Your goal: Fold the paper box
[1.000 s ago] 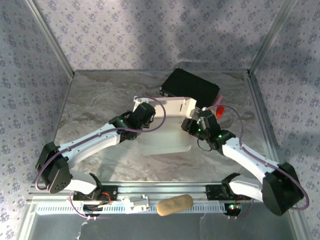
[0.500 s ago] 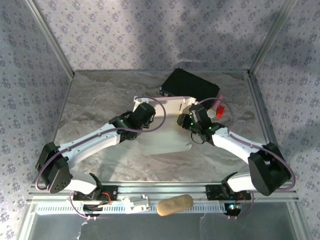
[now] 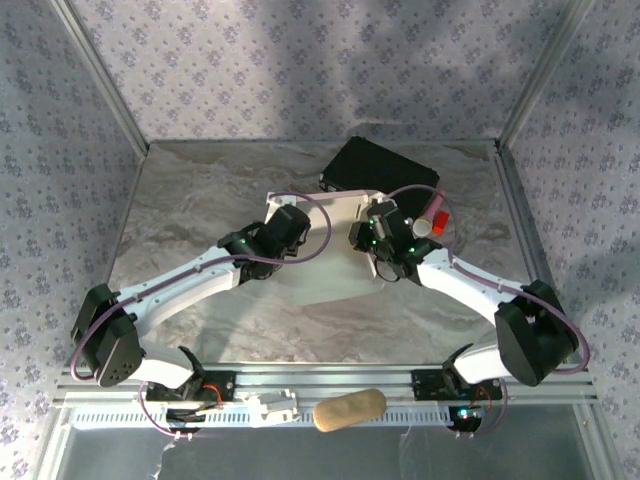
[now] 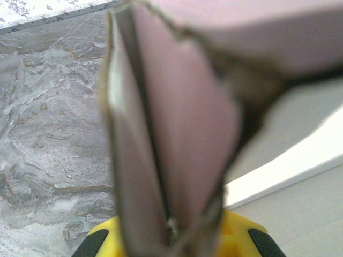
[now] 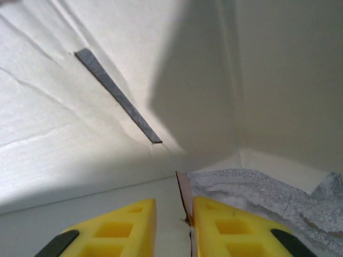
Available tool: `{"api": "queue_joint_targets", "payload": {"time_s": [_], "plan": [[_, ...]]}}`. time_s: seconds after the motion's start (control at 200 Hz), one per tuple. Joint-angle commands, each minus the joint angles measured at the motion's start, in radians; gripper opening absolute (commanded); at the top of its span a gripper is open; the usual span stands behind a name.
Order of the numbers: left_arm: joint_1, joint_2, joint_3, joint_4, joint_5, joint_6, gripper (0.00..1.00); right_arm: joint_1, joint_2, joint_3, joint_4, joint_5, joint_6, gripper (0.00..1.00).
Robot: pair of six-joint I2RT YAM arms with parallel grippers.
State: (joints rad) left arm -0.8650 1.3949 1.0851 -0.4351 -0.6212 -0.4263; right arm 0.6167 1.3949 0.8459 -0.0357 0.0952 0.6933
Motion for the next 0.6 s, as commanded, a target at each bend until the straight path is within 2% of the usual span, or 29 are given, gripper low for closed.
{"api": "queue_joint_targets", "payload": {"time_s": [0.0, 0.305, 0.6], "plan": [[-0.004, -0.001, 0.035, 0.002, 0.009, 0.02, 0.0, 0.02, 0.022, 0.053, -0.03, 0.023, -0.057, 0.25], [-0.004, -0.01, 0.035, 0.002, 0.008, 0.026, 0.0, 0.066, 0.084, 0.144, -0.092, -0.02, -0.205, 0.25], [-0.005, -0.018, 0.032, -0.004, 0.0, 0.024, 0.0, 0.102, 0.08, 0.177, -0.177, 0.045, -0.305, 0.25]]}}
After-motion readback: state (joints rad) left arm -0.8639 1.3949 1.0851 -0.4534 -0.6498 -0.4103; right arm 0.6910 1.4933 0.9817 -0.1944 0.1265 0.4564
